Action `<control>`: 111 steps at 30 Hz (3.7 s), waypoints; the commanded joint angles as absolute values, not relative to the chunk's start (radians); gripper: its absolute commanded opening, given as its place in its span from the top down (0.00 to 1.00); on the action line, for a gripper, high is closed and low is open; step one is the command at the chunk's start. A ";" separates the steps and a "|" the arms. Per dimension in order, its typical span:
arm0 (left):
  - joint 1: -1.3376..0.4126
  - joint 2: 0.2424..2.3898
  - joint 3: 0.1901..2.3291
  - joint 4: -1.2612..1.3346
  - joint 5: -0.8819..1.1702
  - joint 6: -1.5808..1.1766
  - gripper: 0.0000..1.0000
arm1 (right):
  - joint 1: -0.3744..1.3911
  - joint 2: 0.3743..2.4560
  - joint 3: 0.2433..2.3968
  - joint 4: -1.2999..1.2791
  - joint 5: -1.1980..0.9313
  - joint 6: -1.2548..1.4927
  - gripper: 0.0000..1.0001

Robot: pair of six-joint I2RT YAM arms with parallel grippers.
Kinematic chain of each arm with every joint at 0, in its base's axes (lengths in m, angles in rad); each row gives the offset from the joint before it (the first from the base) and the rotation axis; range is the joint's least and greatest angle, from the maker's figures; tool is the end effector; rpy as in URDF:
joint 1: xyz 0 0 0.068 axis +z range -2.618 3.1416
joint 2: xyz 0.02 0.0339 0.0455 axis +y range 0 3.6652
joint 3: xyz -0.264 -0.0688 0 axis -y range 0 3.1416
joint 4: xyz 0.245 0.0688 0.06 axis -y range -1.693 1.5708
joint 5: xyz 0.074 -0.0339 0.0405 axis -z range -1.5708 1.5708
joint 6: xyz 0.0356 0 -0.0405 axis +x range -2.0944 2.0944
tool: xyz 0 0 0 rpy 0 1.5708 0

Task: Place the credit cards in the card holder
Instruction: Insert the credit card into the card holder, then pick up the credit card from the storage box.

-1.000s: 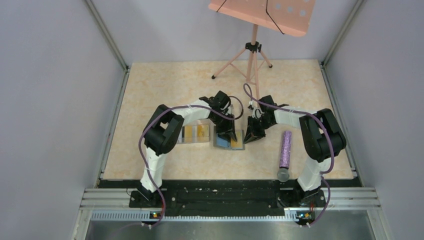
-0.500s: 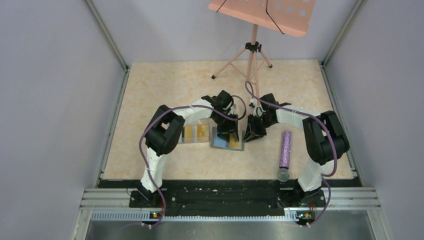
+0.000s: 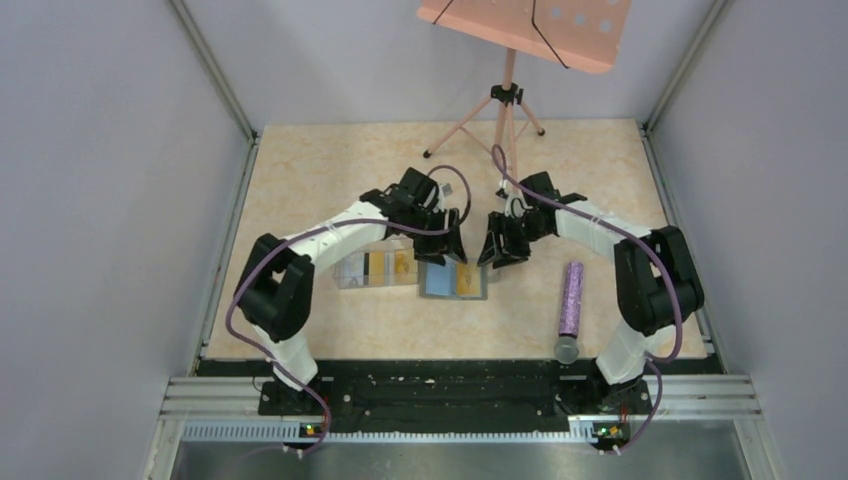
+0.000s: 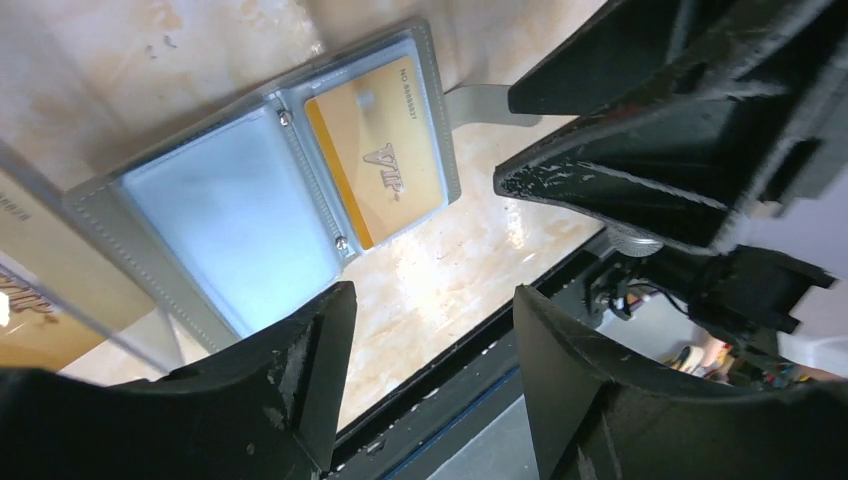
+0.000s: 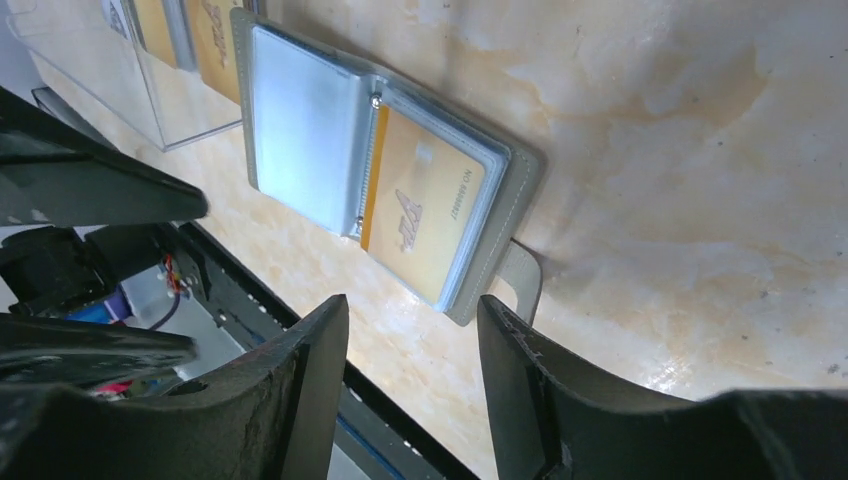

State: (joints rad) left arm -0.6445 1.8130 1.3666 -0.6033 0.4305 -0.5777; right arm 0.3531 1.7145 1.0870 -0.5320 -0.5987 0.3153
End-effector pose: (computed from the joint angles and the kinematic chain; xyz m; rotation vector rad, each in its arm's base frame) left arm 0.2974 -0.2421 0.2259 0.2576 2.8035 -0.9332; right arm 0.3052 0.1339 0.1847 -0.2316 2.7780 1.0014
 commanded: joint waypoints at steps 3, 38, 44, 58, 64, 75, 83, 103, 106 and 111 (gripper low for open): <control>-0.526 1.629 1.185 -0.363 0.549 -0.662 0.35 | 0.401 1.696 1.169 -0.539 -0.620 0.316 0.49; -0.129 1.258 1.012 -0.838 0.108 -0.470 0.37 | 0.650 2.171 1.717 -0.665 -0.639 0.325 0.55; -0.104 1.283 1.032 -0.887 0.022 -0.446 0.37 | 0.660 2.197 1.781 -0.670 -0.645 0.328 0.55; -0.043 1.460 1.002 -0.832 0.130 -0.413 0.49 | 0.660 2.278 1.916 -0.676 -0.703 0.362 0.55; -0.043 1.447 0.979 -0.799 0.163 -0.445 0.72 | 0.660 2.308 1.996 -0.710 -0.697 0.357 0.55; -0.047 1.462 0.955 -0.698 0.324 -0.538 0.99 | 0.654 2.227 2.001 -0.767 -0.546 0.305 0.46; -0.103 1.464 0.960 -0.697 0.322 -0.584 0.98 | 0.649 2.126 1.972 -0.765 -0.413 0.293 0.36; -0.135 1.494 1.066 -0.789 0.235 -0.525 0.52 | 0.656 2.100 1.959 -0.743 -0.449 0.298 0.35; -0.118 1.510 1.071 -0.785 0.246 -0.507 0.53 | 0.666 2.120 1.986 -0.740 -0.491 0.293 0.36; -0.106 1.548 1.067 -0.765 0.247 -0.493 0.60 | 0.702 2.161 2.006 -0.716 -0.580 0.298 0.42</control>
State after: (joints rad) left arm -0.1150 1.5204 1.0416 -0.7780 0.2462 -0.5224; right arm 0.6548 2.1612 1.9594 -0.7650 -0.4911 0.3065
